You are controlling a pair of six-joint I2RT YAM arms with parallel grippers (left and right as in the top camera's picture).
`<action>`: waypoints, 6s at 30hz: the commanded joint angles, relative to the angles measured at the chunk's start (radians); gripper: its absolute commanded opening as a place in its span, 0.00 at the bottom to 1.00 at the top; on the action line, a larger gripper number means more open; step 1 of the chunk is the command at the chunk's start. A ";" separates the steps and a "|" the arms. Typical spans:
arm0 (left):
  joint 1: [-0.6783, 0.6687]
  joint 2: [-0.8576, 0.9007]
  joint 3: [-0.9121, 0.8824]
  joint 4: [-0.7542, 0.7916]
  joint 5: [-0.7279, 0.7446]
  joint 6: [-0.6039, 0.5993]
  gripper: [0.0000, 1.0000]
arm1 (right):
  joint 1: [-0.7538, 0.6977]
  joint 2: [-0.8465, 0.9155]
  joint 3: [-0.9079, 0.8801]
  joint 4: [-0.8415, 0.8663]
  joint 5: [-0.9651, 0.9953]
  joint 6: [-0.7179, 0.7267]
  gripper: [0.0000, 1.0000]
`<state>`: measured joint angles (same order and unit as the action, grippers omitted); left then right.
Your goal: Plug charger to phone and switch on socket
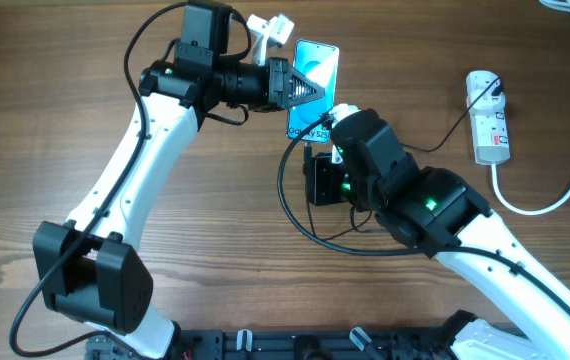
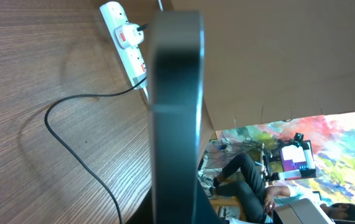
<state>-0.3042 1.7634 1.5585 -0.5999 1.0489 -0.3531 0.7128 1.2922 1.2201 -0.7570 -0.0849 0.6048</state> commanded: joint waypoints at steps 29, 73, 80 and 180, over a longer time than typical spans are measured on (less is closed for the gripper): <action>-0.006 -0.015 0.013 0.000 0.006 0.002 0.04 | 0.003 0.013 0.024 0.009 0.014 0.008 0.05; -0.009 -0.015 0.013 0.003 0.032 0.002 0.04 | 0.003 0.013 0.024 0.009 -0.023 0.023 0.05; -0.009 -0.015 0.013 0.003 0.044 0.002 0.04 | 0.003 0.013 0.024 0.022 -0.016 0.024 0.05; -0.008 -0.015 0.013 -0.161 0.336 0.508 0.04 | -0.267 -0.166 0.089 -0.184 0.162 0.027 0.99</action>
<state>-0.3130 1.7634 1.5696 -0.7567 1.1061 -0.0662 0.5316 1.1587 1.2942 -0.8799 0.0975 0.6052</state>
